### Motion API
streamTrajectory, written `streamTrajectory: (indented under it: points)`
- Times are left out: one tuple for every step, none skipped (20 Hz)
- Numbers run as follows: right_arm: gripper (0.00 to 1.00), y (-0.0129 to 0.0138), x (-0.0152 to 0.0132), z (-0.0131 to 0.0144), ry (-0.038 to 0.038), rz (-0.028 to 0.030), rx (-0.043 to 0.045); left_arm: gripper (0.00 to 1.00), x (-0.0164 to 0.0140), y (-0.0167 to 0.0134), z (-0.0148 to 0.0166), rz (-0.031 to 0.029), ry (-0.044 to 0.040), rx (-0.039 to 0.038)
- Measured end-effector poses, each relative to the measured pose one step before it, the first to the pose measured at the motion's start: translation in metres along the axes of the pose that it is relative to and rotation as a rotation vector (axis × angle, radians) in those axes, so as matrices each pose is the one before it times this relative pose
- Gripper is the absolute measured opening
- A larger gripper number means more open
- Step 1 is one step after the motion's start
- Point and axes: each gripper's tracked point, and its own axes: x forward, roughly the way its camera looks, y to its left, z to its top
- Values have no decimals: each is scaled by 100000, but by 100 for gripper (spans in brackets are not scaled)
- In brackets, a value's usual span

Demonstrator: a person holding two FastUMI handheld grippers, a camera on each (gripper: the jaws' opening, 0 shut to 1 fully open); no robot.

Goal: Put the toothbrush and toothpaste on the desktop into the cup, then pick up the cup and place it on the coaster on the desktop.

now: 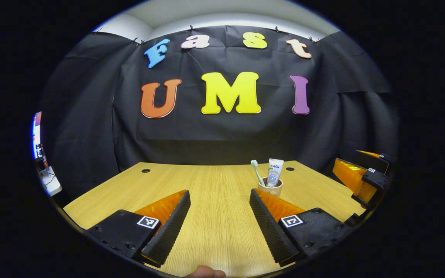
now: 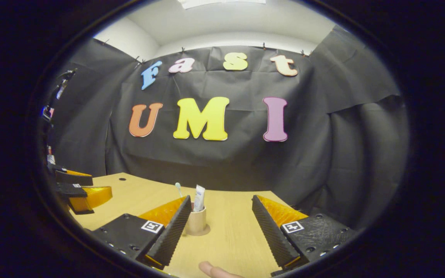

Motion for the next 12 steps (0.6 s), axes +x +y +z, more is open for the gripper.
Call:
streamTrajectory:
  points:
    - [94, 411, -377, 691, -1152, -93, 432, 98, -218, -159, 414, -1544, -2330, -99]
    - [96, 333, -424, 479, -1416, -81, 658, 98, -238, -559, 211, -1972, -735, 287]
    - [96, 62, -371, 251, -734, -465, 591, 98, -240, -257, 107, -470, -204, 425]
    - [95, -79, -253, -281, -123, -307, 304, 98, 135, -188, 5, -463, -225, 398]
    - [94, -29, -281, -202, 65, -70, 709, 98, 31, -399, -84, -947, 64, 125]
    - [94, 104, -42, -306, 891, 290, 604, 98, -100, -414, 26, -698, -102, 235]
    - [94, 396, -35, -638, 1559, 1380, -254, 98, -127, -103, -30, -49, -164, 237]
    - [95, 300, 53, -500, 1176, 1405, -1157, 98, -1, -156, 48, -68, -734, 303]
    - [96, 234, 152, -325, 731, 740, -1619, 98, 69, -306, 52, -546, -519, 748]
    - [96, -104, 233, -440, 923, -237, -1451, 98, 156, -255, -165, -247, -215, 877]
    - [95, 32, 245, -490, 1095, -299, -1068, 98, 186, -137, -375, 51, 544, 652]
    - [95, 169, 162, -388, 1231, 113, -320, 98, 203, -204, -347, -144, 930, 226]
